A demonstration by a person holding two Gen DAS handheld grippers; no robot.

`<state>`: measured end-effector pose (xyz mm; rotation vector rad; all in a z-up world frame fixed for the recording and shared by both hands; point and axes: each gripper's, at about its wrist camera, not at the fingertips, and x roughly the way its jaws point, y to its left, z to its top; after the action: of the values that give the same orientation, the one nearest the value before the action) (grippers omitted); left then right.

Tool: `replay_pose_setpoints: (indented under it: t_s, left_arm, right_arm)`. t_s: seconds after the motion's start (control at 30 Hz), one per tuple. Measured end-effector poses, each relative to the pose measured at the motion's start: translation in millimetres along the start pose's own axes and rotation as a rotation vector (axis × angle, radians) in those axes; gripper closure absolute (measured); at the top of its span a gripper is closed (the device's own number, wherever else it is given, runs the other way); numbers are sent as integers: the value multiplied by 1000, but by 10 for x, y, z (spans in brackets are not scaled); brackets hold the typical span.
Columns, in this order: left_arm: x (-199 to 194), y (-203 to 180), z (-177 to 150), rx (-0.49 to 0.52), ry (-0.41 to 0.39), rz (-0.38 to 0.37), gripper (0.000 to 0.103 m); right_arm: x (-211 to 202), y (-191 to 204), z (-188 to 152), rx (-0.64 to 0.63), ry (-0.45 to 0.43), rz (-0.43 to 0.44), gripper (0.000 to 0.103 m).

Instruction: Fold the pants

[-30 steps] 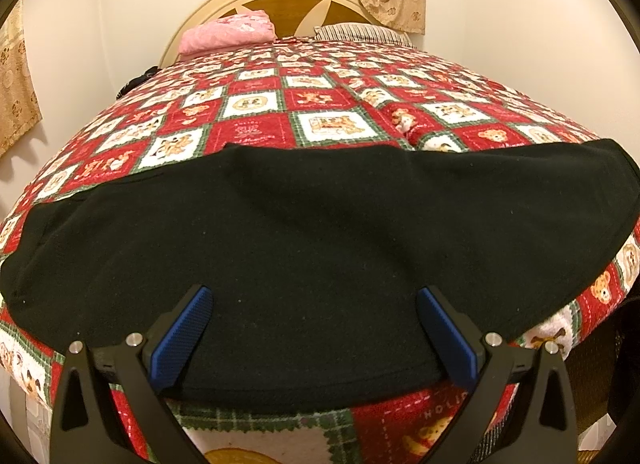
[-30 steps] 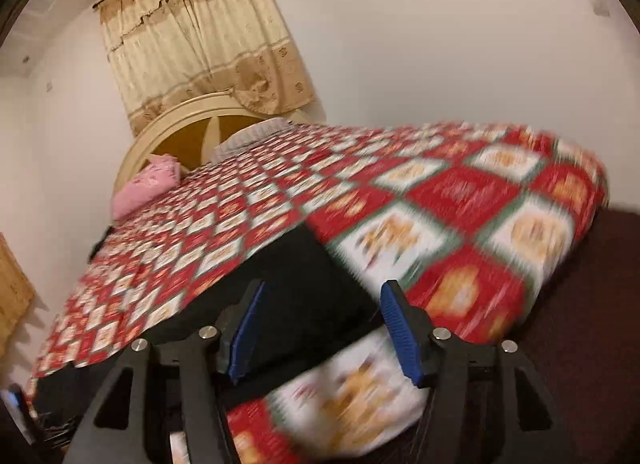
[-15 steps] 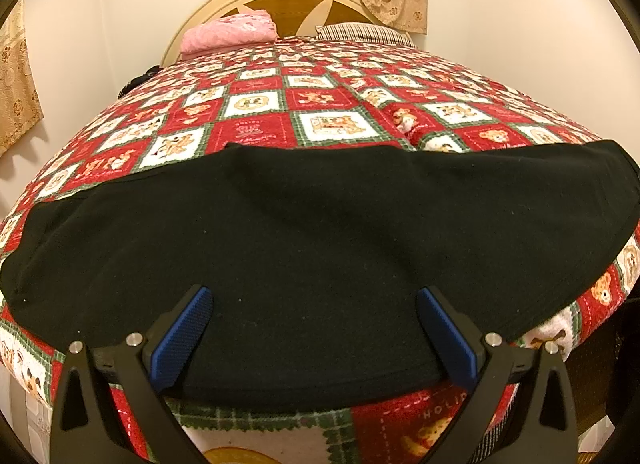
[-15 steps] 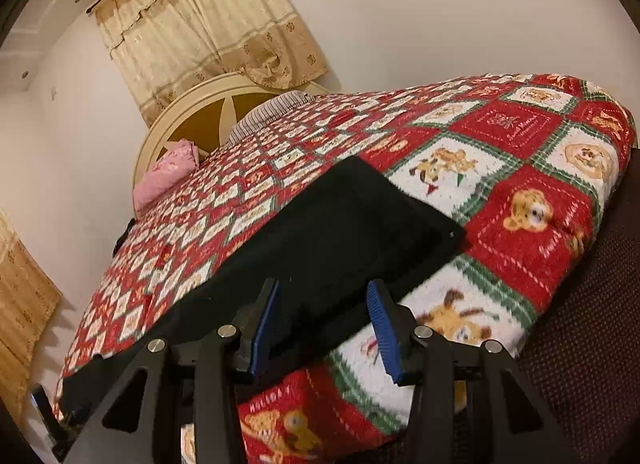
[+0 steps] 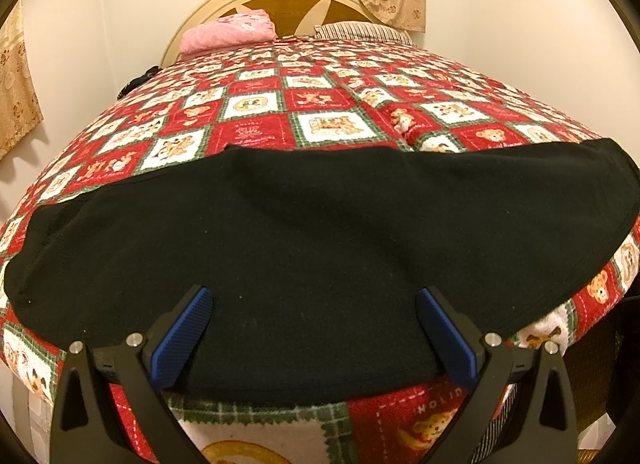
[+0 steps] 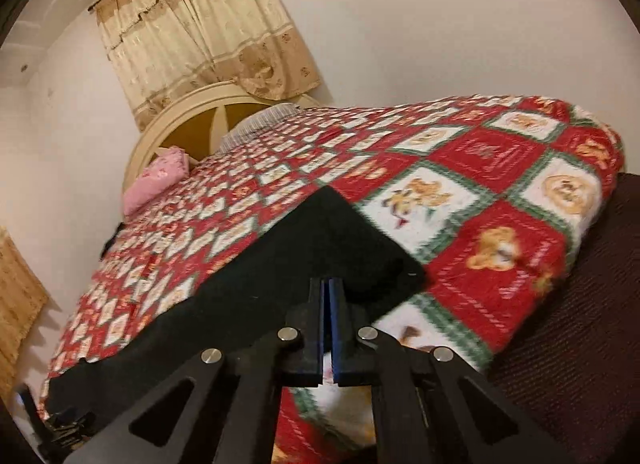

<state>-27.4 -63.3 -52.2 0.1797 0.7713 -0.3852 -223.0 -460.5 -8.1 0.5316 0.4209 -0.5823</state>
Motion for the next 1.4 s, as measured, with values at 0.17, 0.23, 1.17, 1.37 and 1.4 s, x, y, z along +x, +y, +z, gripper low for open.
replay_pose_setpoints:
  t_s: [0.17,0.23,1.17,1.37,1.4]
  left_arm:
    - [-33,-13,5,7,-6,1,0]
    - [-82,-36,24,13,-25,-4,0]
    - [-146,37,35,-14,-50,-11,0]
    - [-127,70,29,-28,-39,-16,0]
    - [-123,72,30,-30,-38,-17,0]
  right_arm:
    - [-34,-263,-52,62,8,-57,103]
    - [-160,-180,-20,47,-44,-10,103]
    - [146,436,-487,101,207,314,63]
    - [30,486,-431,45,132,213,51]
    - [50,472,-430,49,132,212,51]
